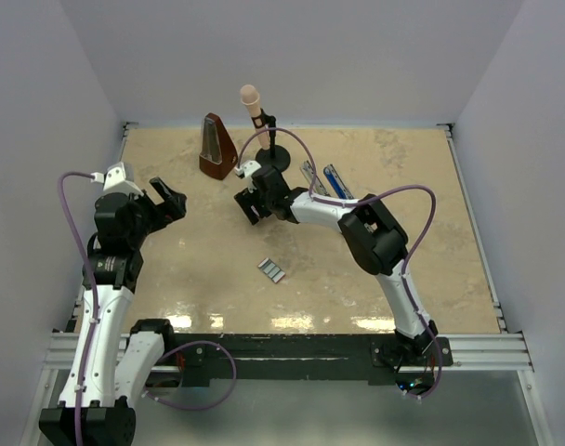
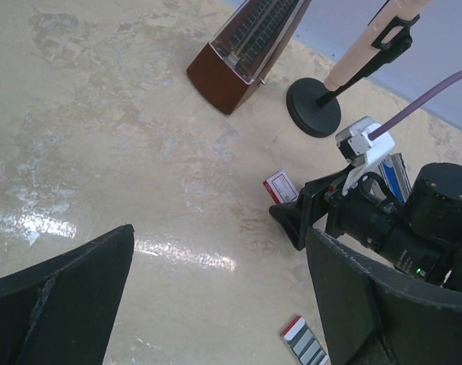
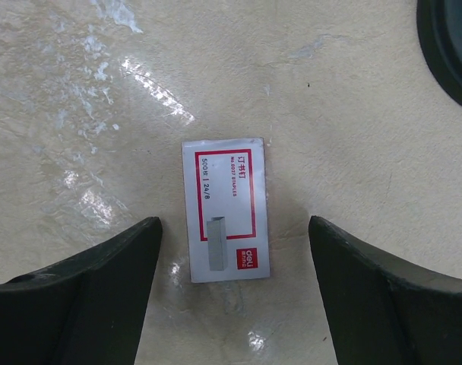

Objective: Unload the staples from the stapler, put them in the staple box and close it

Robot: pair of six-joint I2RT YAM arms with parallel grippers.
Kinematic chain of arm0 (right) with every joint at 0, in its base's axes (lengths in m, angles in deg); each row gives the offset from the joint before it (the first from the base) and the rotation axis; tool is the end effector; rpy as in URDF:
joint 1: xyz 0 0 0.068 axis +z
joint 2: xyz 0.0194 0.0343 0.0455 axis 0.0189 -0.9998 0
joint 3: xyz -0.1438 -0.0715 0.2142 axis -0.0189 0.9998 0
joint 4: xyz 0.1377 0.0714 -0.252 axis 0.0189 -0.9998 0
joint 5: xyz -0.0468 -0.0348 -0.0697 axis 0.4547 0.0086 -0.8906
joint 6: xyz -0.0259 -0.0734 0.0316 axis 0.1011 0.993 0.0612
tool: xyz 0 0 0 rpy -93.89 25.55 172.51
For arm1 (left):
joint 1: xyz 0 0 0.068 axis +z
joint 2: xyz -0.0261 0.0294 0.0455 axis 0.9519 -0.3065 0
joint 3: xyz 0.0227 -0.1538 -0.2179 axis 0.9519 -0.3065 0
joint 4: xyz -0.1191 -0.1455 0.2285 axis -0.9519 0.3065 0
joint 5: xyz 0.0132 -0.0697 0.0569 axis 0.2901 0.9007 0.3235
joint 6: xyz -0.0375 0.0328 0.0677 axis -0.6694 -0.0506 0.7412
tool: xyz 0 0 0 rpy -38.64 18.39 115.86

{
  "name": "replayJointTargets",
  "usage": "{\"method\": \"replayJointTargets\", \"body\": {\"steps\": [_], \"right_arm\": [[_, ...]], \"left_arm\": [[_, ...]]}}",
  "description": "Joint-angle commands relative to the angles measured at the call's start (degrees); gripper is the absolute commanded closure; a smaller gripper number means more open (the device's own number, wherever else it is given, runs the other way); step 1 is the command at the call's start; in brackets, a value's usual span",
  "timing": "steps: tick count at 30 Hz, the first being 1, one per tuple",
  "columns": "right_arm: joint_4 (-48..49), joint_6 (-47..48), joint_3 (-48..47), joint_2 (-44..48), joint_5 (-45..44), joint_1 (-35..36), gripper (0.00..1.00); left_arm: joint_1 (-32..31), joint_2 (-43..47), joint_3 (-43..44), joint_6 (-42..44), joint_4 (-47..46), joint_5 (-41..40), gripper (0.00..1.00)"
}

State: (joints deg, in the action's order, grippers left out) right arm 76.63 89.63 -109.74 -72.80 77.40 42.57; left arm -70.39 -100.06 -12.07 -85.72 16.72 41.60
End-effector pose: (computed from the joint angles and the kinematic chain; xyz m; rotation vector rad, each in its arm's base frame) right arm 0.4081 0.3808 0.1041 -0.8186 2.1204 0.3021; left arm 0.2460 0.0034 0.3145 -0.4755 1.8772 -0.3700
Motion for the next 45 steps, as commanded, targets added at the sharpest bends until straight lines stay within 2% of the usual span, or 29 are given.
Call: {"method": "replayJointTargets", "body": {"steps": [1, 9, 18, 21, 28, 33, 39, 43, 45], "right_arm": [[0.17, 2.30, -2.02, -0.87, 0.38, 0.02, 0.21], [0.70, 3.36, -0.79, -0.87, 4.60, -0.06, 0.41], [1.84, 4.06, 2.29, 2.12, 4.78, 0.11, 0.50], [2.89, 4.15, 4.74, 4.31, 6.18, 0.81, 0.53], [6.85, 4.85, 13.35, 9.94, 7.76, 5.99, 0.54], [10.01, 3.18, 19.51, 13.54, 8.20, 10.83, 0.54], [13.53, 2.30, 25.31, 16.27, 8.55, 16.01, 0.53], [13.71, 3.18, 27.68, 17.67, 6.98, 19.17, 0.50], [13.53, 2.74, 28.22, 18.99, 5.92, 19.53, 0.44]], "left_arm": [[0.26, 0.05, -0.27, 1.20, -1.21, -0.61, 0.01], [0.26, -0.30, -0.36, 1.02, -1.29, -0.61, 0.01], [0.35, -1.18, -0.62, 0.85, -1.73, -0.17, 0.01], [0.26, -2.93, -1.67, -0.38, -2.61, 2.20, 0.01], [0.79, -13.20, 0.42, -5.74, 1.08, 7.82, 0.00], [4.91, -19.46, 2.28, -7.06, 1.87, 13.18, 0.00], [8.35, -22.36, -0.79, -9.79, 1.69, 10.82, 0.00], [8.52, -22.98, -2.73, -8.65, 1.34, 11.60, 0.02], [8.44, -23.50, -2.91, -6.72, 1.69, 13.88, 0.03]]}}
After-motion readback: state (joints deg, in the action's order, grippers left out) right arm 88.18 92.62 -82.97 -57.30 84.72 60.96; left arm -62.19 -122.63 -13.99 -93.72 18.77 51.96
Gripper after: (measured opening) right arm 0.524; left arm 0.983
